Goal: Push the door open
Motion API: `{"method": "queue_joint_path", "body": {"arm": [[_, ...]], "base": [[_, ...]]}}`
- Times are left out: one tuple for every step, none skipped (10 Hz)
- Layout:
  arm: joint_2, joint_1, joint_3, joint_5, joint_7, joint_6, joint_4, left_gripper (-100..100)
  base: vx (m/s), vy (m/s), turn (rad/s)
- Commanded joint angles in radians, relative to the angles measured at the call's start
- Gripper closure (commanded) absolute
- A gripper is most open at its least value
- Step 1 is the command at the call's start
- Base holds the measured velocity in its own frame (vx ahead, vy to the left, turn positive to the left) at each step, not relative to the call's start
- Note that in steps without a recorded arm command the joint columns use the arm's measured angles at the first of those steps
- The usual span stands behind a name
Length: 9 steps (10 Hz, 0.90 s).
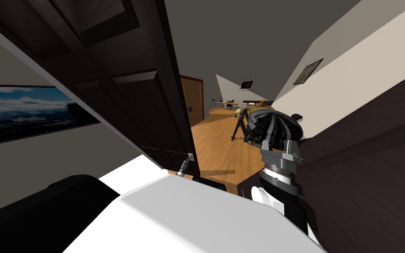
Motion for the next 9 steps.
{"method": "queue_joint_path", "body": {"arm": [[0.005,-0.007,0.028,-0.006,-0.05,0.008,0.007,100],[0.005,-0.007,0.028,-0.006,-0.062,0.008,0.007,100],[0.007,-0.011,0.04,-0.014,-0.098,0.01,0.01,100],[0.008,0.008,0.011,0.019,-0.059,0.009,-0.007,-100],[0.008,0.013,0.004,0.033,-0.053,0.011,-0.008,-100],[0.004,0.024,-0.014,0.065,-0.037,0.015,-0.012,-100],[0.0,0.03,-0.024,0.083,-0.029,0.017,-0.013,-100],[-0.006,0.037,-0.034,0.101,-0.02,0.019,-0.015,-100],[-0.013,0.043,-0.044,0.119,-0.012,0.022,-0.017,-100]], "base": [[0.059,-0.009,0.016],[0.041,0.007,0.028],[0.042,0.021,0.03],[-0.032,0.014,-0.025],[-0.101,0.002,-0.029],[-0.139,-0.01,-0.028],[-0.146,0.004,-0.024],[-0.123,-0.003,-0.027],[-0.113,-0.01,-0.024]]}}
